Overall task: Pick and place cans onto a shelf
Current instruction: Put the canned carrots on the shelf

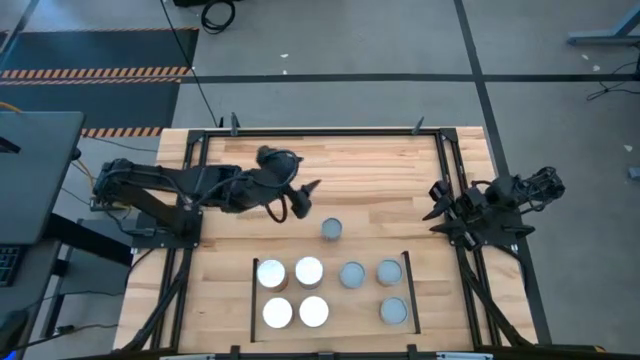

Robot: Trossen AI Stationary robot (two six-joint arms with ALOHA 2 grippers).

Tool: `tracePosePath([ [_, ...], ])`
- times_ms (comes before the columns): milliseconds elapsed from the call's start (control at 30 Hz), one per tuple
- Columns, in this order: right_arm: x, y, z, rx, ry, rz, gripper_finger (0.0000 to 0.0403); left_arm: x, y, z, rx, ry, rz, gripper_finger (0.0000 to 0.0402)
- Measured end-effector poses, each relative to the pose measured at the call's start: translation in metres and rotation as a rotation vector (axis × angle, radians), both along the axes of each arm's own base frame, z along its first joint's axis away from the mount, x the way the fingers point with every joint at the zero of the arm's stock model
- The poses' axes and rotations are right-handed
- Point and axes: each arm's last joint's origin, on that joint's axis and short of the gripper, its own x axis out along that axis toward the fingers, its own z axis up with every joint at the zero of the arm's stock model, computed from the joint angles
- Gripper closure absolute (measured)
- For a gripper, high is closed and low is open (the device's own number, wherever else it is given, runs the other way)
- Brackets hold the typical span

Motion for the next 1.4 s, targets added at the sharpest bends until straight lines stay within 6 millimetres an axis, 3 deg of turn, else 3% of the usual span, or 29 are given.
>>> tracePosePath([
  [167, 0.001, -0.001, -0.004, -0.011, 0.044, -0.034, 0.0264, -0.027, 0.005, -0.014, -0.052, 0.167, 0.134, 0.0080],
  [300, 0.001, -0.001, -0.005, 0.011, 0.065, -0.045, 0.0265, -0.054, 0.013, -0.034, -0.121, 0.351, 0.347, 0.0095],
  [433, 0.001, -0.001, -0.006, 0.008, 0.066, -0.050, 0.0265, -0.068, 0.021, -0.045, -0.147, 0.429, 0.548, 0.0109],
  [633, 0.003, -0.004, -0.007, -0.062, 0.046, -0.162, 0.0265, -0.066, 0.033, -0.060, -0.140, 0.444, 0.631, 0.0119],
  [967, 0.003, -0.003, -0.009, -0.090, 0.052, -0.156, 0.0265, -0.079, 0.047, -0.128, -0.246, 0.561, 0.809, 0.0120],
  [1233, 0.002, -0.004, -0.012, -0.166, 0.041, -0.178, 0.0265, -0.082, 0.056, -0.151, -0.383, 0.608, 0.852, 0.0120],
  [1400, 0.005, -0.004, -0.019, -0.184, 0.059, -0.217, 0.0266, -0.076, 0.060, -0.158, -0.486, 0.540, 0.861, 0.0120],
])
